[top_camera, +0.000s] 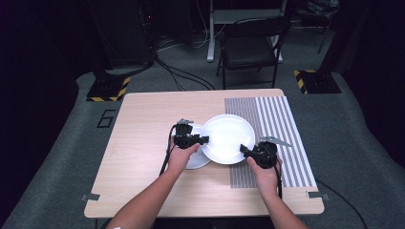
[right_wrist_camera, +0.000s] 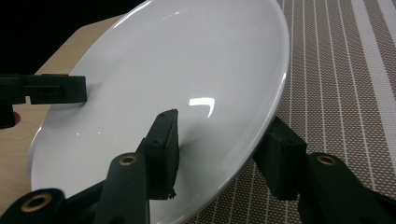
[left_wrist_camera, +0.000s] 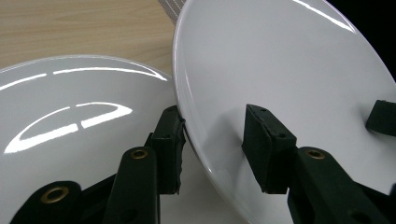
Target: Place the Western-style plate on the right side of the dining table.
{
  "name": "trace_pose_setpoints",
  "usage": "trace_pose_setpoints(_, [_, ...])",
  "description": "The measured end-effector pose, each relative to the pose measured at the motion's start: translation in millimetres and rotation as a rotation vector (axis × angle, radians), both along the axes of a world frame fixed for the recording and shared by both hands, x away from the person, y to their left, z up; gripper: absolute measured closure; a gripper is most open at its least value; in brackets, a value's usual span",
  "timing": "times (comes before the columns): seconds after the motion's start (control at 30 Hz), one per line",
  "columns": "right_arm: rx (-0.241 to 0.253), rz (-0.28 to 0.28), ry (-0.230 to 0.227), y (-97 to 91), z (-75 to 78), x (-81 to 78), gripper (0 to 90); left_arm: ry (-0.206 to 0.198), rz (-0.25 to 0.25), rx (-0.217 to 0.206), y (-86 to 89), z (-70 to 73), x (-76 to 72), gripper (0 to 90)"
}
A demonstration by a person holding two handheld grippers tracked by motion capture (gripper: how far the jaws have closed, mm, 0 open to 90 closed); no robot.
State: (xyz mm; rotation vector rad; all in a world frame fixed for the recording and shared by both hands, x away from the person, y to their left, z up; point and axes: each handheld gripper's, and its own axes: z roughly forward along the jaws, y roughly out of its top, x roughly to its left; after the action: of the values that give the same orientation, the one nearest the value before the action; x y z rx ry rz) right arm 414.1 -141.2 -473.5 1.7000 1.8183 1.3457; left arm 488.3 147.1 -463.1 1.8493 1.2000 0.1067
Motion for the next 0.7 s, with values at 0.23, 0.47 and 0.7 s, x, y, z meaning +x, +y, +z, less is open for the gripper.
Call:
trace_pose_setpoints(0.23, [0.007,-0.015,-0.007,-6.1,1.4,-1.9,51.6,0.003,-0.016,0.0,-5.7,2.5,1.6,58.4])
trace_pose_setpoints(0.47, [0.013,-0.035,-0.014,-12.5,5.2,-4.1,51.6,-0.009,-0.026,-0.006,-14.4,5.6,4.3,58.5])
trace_pose_setpoints(0.7, [0.009,-0.046,-0.012,-17.5,4.2,-5.7,51.5,-0.005,-0.031,-0.01,-21.3,3.7,5.9,58.5])
